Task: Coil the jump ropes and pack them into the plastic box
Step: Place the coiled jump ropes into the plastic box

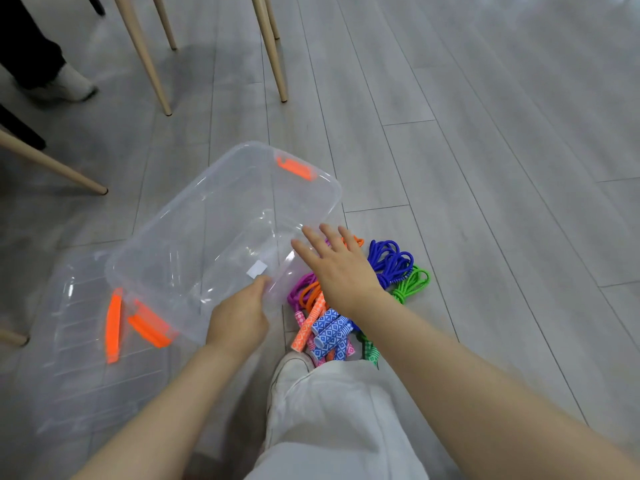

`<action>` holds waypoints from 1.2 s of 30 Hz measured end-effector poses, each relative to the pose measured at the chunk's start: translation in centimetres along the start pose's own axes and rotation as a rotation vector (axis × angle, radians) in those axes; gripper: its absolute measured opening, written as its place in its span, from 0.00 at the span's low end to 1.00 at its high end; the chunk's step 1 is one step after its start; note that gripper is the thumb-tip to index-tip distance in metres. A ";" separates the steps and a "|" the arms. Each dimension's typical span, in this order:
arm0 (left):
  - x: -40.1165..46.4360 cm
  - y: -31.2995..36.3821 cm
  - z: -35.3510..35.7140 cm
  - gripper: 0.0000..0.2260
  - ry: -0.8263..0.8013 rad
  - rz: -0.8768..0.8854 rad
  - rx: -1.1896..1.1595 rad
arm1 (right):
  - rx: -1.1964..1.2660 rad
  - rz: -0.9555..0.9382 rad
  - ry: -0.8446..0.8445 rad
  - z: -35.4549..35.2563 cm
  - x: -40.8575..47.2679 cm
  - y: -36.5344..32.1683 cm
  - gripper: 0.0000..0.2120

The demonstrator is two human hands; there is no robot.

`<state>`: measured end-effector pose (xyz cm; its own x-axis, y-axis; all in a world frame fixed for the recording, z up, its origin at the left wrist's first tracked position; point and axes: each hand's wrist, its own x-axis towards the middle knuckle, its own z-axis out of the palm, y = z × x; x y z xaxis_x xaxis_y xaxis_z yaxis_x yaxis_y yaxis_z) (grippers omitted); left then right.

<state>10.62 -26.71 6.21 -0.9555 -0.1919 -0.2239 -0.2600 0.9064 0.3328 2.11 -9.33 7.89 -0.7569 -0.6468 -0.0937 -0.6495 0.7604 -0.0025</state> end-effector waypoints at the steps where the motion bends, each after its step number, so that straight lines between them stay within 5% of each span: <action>1: 0.0 -0.1 -0.5 0.26 0.002 0.017 0.023 | -0.038 -0.001 -0.009 -0.2 0.0 0.3 0.36; 7: -0.8 2.7 -2.8 0.28 0.066 0.133 0.179 | -0.182 -0.065 0.085 -2.4 0.0 3.9 0.20; 11: 0.0 7.7 -3.7 0.27 0.033 0.318 0.211 | -0.217 -0.032 -0.082 -6.7 -2.5 9.4 0.14; 17: 1.8 16.9 -3.0 0.27 0.010 0.723 0.318 | -0.065 0.247 -0.336 -7.3 -12.8 18.2 0.14; 21: 3.0 24.4 0.1 0.24 -0.085 0.908 0.436 | 0.026 0.451 -0.355 -4.5 -21.4 22.3 0.11; 29: 0.9 31.2 8.5 0.19 -0.274 0.974 0.467 | 0.066 0.618 -0.407 0.8 -29.9 25.3 0.10; 36: 0.5 32.3 10.5 0.20 -0.226 1.041 0.490 | 0.133 0.664 -0.386 3.1 -32.0 26.1 0.09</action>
<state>3.19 6.41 7.22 -0.6161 0.7546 -0.2258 0.7615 0.6439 0.0743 9.58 31.40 7.70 -0.8892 -0.0059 -0.4576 -0.0366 0.9976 0.0583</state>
